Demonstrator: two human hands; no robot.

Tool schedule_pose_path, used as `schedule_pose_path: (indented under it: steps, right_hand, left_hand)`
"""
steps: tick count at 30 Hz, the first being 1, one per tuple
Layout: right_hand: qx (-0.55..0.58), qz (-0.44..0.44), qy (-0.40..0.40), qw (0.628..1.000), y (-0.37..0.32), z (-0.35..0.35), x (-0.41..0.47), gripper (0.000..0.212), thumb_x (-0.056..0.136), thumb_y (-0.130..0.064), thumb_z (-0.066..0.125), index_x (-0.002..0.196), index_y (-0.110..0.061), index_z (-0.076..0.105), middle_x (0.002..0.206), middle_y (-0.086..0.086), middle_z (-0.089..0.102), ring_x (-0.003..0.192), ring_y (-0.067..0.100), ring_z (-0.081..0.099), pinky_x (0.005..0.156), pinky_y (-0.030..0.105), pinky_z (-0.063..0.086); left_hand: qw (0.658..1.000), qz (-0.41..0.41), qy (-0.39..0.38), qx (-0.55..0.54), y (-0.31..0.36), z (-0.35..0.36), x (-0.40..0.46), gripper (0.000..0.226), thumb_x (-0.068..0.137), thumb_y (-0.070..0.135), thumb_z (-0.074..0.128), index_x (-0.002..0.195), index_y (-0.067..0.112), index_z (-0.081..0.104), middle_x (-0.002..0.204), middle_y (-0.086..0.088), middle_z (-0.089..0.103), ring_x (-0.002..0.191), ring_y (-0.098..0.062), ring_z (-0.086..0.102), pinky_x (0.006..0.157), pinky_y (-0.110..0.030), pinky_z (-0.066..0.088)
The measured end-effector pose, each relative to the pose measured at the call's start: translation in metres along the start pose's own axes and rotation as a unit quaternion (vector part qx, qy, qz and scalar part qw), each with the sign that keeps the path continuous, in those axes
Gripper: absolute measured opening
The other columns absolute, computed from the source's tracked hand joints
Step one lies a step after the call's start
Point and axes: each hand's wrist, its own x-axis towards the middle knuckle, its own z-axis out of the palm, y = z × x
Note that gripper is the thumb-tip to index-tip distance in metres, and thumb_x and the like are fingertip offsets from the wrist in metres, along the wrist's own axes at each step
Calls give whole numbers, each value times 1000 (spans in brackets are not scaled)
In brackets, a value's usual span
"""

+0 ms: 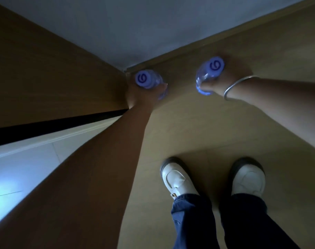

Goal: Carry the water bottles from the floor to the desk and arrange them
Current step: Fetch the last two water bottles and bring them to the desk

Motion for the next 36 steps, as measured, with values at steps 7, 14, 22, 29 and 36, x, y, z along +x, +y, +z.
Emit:
schedule_pose_path:
  steps: [7, 14, 22, 29, 36]
  right_hand:
    - [11, -46, -58, 997, -34, -12, -104, 33, 61, -28, 76, 88, -14, 63, 91, 7, 67, 86, 25, 63, 77, 36, 52]
    - [-59, -175, -67, 981, -112, -94, -211, 50, 61, -37, 73, 101, -12, 58, 96, 9, 58, 85, 31, 58, 73, 34, 47]
    - [-99, -300, -91, 944, -235, -205, -356, 45, 59, -30, 78, 93, -11, 58, 86, 5, 64, 79, 29, 59, 67, 37, 51]
    - [-47, -416, -26, 908, -333, -250, -490, 36, 57, -23, 82, 85, -12, 61, 70, -3, 55, 65, 5, 40, 57, 19, 29]
    - [-109, -519, -113, 841, -424, -192, -576, 43, 57, -24, 79, 94, -16, 60, 81, 0, 61, 79, 24, 59, 68, 28, 44]
  left_hand:
    - [996, 2, -72, 59, -8, -45, -104, 38, 53, 35, 86, 81, 33, 61, 70, 19, 58, 70, -2, 57, 54, -12, 35]
    - [968, 90, -123, 199, 41, -140, -210, 51, 57, 55, 77, 99, 35, 55, 86, 13, 61, 80, -16, 59, 67, -24, 42]
    - [984, 102, -34, 141, 106, -294, -361, 49, 58, 55, 75, 97, 36, 55, 90, 13, 63, 86, -20, 61, 66, -24, 36]
    - [984, 66, 166, 1, 103, -422, -516, 52, 54, 51, 79, 100, 37, 59, 86, 16, 62, 81, -13, 59, 67, -23, 41]
    - [897, -45, 385, -211, 34, -498, -616, 37, 42, 54, 73, 73, 49, 55, 71, 32, 61, 72, 7, 59, 65, -16, 46]
